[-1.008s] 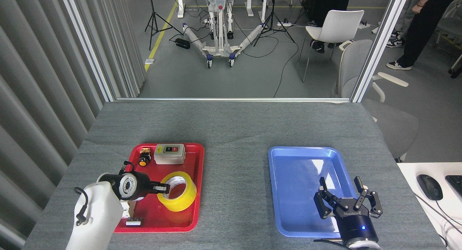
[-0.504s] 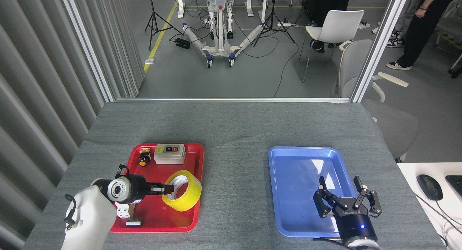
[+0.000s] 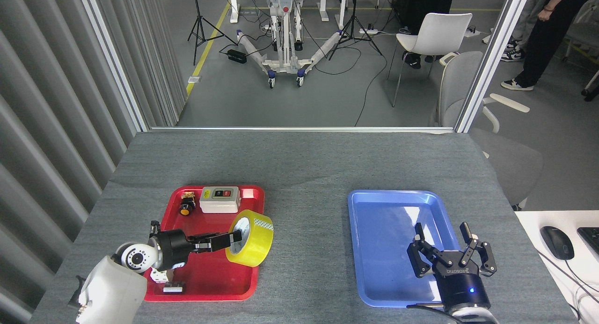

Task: Place and move tape with both arms

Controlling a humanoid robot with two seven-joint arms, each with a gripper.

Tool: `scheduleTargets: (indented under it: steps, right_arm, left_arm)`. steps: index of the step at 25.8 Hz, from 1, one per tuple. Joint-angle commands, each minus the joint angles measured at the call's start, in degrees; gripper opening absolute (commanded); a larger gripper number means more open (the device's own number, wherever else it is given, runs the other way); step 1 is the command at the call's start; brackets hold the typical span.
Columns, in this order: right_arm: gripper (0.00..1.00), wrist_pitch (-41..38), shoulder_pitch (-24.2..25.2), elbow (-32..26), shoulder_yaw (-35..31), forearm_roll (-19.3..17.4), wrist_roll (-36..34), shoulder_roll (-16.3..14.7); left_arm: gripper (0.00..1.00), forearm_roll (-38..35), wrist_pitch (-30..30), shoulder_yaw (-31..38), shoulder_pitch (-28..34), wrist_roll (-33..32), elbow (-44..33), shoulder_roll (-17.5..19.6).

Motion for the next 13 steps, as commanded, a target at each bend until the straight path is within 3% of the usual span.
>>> scheduleTargets:
  steps: [1, 4, 10, 13]
  right_arm:
    - [1.00, -3.14, -0.23, 0.00, -0.27, -1.76, -2.34, -0.11]
    - [1.00, -9.64, -0.49, 0.08, -2.73, -9.40, -1.55, -2.65]
    - [1.00, -22.12, -1.55, 3.25, -7.66, -15.82, 2.15, -4.06]
    - [1.00, -27.66, -1.37, 3.51, -8.45, -22.41, 5.92, -5.64]
  left_arm:
    - [0.00, 7.60, -0.61, -0.25, 2.42, -0.45, -0.37, -0.30]
    - [0.00, 14.63, -0.61, -0.43, 3.47, -1.59, -3.00, -0.39]
    - [0.00, 27.37, -0.61, -4.65, 10.94, -1.77, -17.15, -0.48]
    - [0.00, 30.01, -0.61, -7.46, 15.34, -1.76, -24.36, -1.18]
